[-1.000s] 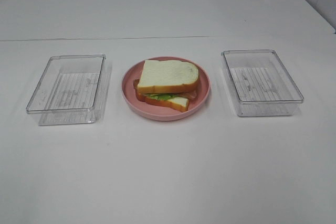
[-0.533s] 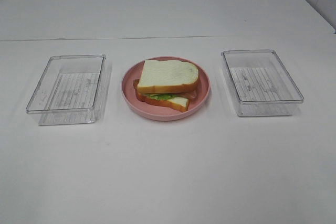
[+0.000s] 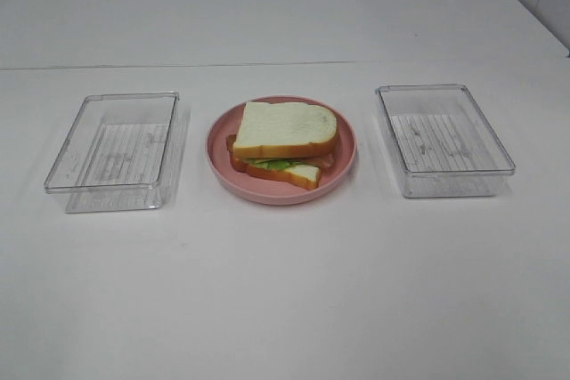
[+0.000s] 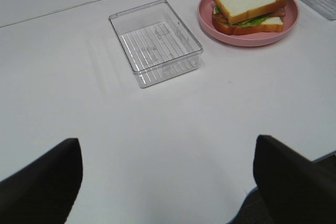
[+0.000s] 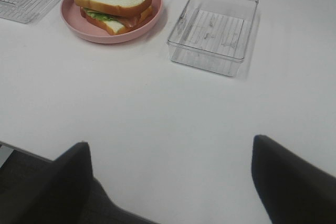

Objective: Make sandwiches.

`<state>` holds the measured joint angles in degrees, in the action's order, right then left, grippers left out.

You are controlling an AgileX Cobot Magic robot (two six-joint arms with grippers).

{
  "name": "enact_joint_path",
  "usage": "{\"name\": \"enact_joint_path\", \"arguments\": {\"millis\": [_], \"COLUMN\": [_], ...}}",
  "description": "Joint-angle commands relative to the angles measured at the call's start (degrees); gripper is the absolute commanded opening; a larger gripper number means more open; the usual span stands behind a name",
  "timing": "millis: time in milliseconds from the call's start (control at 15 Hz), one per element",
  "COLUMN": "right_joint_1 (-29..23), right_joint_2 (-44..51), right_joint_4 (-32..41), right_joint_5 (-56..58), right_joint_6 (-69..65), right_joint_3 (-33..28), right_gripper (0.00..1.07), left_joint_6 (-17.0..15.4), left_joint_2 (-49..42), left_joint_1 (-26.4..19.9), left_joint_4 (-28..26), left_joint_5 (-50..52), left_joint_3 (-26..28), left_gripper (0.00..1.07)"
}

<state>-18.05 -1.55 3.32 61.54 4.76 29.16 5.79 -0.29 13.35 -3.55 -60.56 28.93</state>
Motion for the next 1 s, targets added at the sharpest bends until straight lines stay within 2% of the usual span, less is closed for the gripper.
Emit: {"name": "enact_joint_path", "arguments": {"millis": [67,600,867,933,1000], "right_joint_1": [0.0,0.4,11.1,17.0,18.4], "right_joint_2": [0.2,0.2,0.6,0.6,0.6], "right_joint_4": [0.1,0.2,0.6,0.7,0.7], "right_joint_5": [-0.7,-0.7,-0.7,-0.7,-0.7], "right_joint_6": [0.5,0.5,0.5,0.5,0.5], "right_joint_3": [-0.3,-0.3,-0.3,-0.3,-0.3], "right_gripper": [0.78,0.78,0.78,0.78,0.78], "left_joint_6": [0.1,0.1,0.1,0.1,0.1], "left_joint_2": [-1.4,-1.4,-1.4,-1.4,-1.4], "left_joint_1": [-0.1,-0.1,-7.0,-11.6,-12.6], "left_joint_4": [-0.4,-0.4,-0.3,-0.3,-0.3], "left_joint_5": [0.6,0.6,0.6,0.6,0.6], "left_joint_3": [-0.4,-0.4,-0.3,-0.3,-0.3], "left_gripper": [0.84,0.84,0.84,0.84,0.84]}}
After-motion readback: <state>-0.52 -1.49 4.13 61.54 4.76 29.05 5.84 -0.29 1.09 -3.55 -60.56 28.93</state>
